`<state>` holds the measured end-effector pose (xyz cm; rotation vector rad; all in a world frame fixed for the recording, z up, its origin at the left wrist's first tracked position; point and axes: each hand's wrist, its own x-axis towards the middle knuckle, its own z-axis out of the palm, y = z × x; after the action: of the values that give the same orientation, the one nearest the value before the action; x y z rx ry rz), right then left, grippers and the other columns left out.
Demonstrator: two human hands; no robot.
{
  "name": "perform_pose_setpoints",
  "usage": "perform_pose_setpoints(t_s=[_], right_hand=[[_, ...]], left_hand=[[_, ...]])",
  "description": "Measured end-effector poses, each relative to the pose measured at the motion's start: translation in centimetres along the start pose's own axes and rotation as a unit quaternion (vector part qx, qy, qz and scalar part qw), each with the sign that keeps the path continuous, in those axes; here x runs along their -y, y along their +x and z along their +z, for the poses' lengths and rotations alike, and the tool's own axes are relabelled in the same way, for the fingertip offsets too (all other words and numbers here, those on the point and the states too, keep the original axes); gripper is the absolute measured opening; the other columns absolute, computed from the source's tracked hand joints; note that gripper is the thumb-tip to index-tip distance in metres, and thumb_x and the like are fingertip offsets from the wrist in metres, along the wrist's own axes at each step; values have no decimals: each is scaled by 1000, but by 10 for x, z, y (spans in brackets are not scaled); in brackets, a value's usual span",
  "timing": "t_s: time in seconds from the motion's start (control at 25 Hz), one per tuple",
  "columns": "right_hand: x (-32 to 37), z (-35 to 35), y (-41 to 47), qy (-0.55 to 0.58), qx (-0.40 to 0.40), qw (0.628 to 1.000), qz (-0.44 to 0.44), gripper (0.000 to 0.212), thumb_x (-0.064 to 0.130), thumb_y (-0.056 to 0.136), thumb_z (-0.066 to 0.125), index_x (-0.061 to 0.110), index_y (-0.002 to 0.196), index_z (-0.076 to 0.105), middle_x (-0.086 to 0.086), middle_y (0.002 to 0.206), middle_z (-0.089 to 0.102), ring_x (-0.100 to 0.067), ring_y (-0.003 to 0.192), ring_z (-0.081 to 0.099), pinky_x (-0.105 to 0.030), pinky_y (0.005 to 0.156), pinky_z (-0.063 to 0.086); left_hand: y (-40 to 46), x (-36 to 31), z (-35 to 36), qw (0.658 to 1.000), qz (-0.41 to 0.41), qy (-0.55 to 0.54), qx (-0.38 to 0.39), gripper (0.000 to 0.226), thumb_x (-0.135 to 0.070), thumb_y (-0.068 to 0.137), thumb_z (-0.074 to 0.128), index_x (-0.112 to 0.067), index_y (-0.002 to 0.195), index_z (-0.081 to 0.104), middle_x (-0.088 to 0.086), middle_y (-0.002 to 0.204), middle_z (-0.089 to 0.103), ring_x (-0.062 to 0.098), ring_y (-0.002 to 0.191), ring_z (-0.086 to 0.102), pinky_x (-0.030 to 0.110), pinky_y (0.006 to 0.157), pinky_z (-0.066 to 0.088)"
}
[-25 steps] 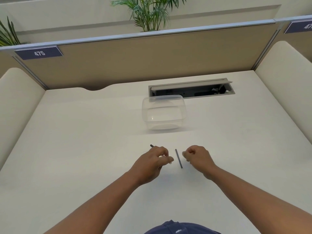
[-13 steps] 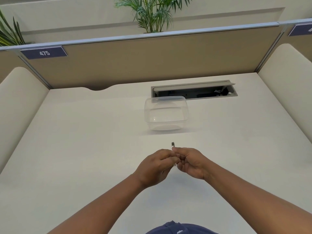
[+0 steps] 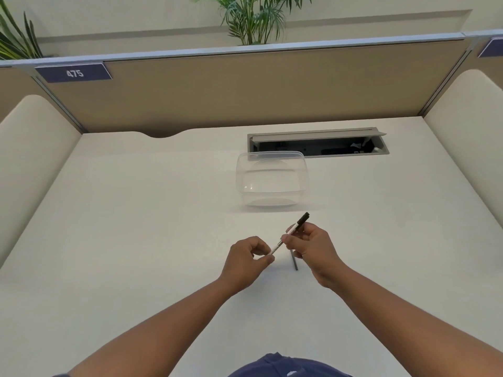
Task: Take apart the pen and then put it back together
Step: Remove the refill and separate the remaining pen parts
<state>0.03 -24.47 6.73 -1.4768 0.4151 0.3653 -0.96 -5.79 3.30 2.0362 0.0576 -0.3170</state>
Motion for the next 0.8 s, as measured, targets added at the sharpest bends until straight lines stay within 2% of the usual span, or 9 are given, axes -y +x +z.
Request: perform_pose_setpoints(t_s=[0.08, 0.16, 0.24, 0.32, 0.4, 0.52, 0.6, 0.68, 0.8], right_hand=[[-3, 3, -1, -59, 8, 996, -59, 11, 11, 85, 76, 13, 95, 71, -6, 84, 74, -13, 78, 67, -32, 76, 52], [-4, 4, -1, -110, 8, 988, -106, 9, 15, 87, 74, 19, 95, 72, -2, 84, 75, -10, 80, 68, -28, 78, 54], [-5, 2, 1, -146, -3, 980, -137, 8, 17, 89, 72, 22, 95, 71, 2, 83, 75, -11, 81, 69, -26, 78, 55], [-6, 0, 5, -180, -9, 972, -149, 8, 18, 89, 72, 24, 95, 71, 4, 84, 75, -11, 83, 71, -27, 78, 56], [-9, -1, 8, -202, -14, 967, -153, 9, 17, 88, 72, 24, 94, 72, 5, 85, 76, -8, 83, 71, -26, 78, 56], [-12, -1, 9, -213, -16, 963, -164, 8, 15, 88, 72, 23, 90, 70, 6, 83, 75, -9, 81, 71, -26, 73, 57], [-14, -1, 7, -237, -13, 952, -192, 8, 13, 89, 71, 20, 88, 68, 10, 80, 74, -10, 78, 71, -23, 67, 55], [-19, -2, 7, -269, -5, 937, -223, 7, 12, 90, 69, 18, 88, 66, 12, 80, 73, -7, 78, 71, -20, 70, 54], [-28, -4, 10, -326, 12, 919, -223, 9, 13, 91, 67, 21, 88, 65, 10, 76, 72, -5, 67, 68, -26, 69, 53]], left_hand=[[5, 0, 3, 999, -26, 5, 20, 16, -22, 77, 84, -23, 82, 68, -12, 86, 73, 2, 85, 67, 23, 75, 48], [10, 4, 5, 994, -30, 92, 47, 22, -30, 80, 82, -25, 97, 69, -11, 108, 70, 8, 104, 63, 28, 87, 49], [15, 14, 3, 965, 8, 254, 62, 40, -37, 84, 76, -29, 120, 64, -7, 138, 55, 17, 133, 44, 34, 106, 40], [19, 24, -1, 925, 38, 375, 58, 57, -45, 90, 66, -32, 142, 47, 0, 163, 23, 29, 152, 11, 42, 119, 23], [24, 30, -6, 903, 38, 425, 55, 66, -52, 96, 51, -35, 154, 26, 2, 169, -1, 32, 153, -11, 50, 122, 10], [32, 43, -13, 886, 14, 459, 69, 69, -65, 98, 31, -40, 157, 6, -2, 168, -11, 31, 152, -20, 59, 120, 1], [34, 53, -17, 881, -1, 466, 87, 71, -72, 95, 21, -43, 156, 0, -5, 168, -12, 31, 152, -20, 63, 118, -1], [33, 63, -17, 871, -1, 482, 96, 72, -74, 94, 16, -43, 156, -2, -6, 168, -11, 32, 153, -16, 64, 118, 0], [35, 60, -21, 862, 8, 497, 98, 73, -74, 93, 19, -43, 157, -1, -6, 169, -8, 34, 154, -9, 64, 118, 6]])
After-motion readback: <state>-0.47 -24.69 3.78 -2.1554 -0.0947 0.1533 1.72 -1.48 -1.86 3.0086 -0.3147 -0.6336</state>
